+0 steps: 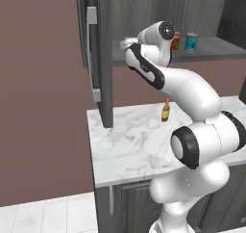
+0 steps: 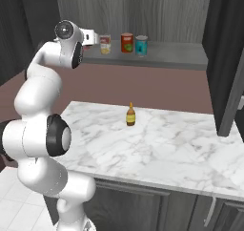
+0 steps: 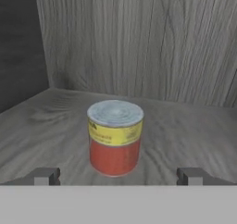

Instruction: Stack two cans on top of the other two cans in the cabinet.

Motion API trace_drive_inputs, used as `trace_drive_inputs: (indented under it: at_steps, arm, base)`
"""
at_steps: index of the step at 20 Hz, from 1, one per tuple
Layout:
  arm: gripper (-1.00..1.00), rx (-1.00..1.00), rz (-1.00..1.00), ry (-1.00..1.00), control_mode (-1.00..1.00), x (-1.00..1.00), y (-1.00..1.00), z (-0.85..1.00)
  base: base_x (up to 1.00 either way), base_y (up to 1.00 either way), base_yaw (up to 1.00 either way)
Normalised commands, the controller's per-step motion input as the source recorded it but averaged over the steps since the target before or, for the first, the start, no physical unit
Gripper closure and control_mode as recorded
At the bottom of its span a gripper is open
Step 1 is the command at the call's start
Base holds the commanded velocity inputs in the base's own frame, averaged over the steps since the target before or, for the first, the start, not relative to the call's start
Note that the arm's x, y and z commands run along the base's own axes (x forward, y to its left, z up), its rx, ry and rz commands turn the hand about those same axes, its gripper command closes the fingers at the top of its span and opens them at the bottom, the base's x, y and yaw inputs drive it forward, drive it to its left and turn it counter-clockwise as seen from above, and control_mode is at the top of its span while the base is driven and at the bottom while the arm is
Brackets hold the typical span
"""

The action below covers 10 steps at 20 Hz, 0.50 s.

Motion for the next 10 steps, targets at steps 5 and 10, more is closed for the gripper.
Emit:
trace_drive_inputs:
  at_steps: [5,10]
  arm:
    - [-1.0,0.0,-0.01,0.0,-1.0,0.24,0.06,0.01]
    - [-1.0,0.0,0.0,0.0,-1.0,0.23,0.04,0.0]
  base:
    - [0.0,0.0,0.0]
    - [0.0,0.0,0.0]
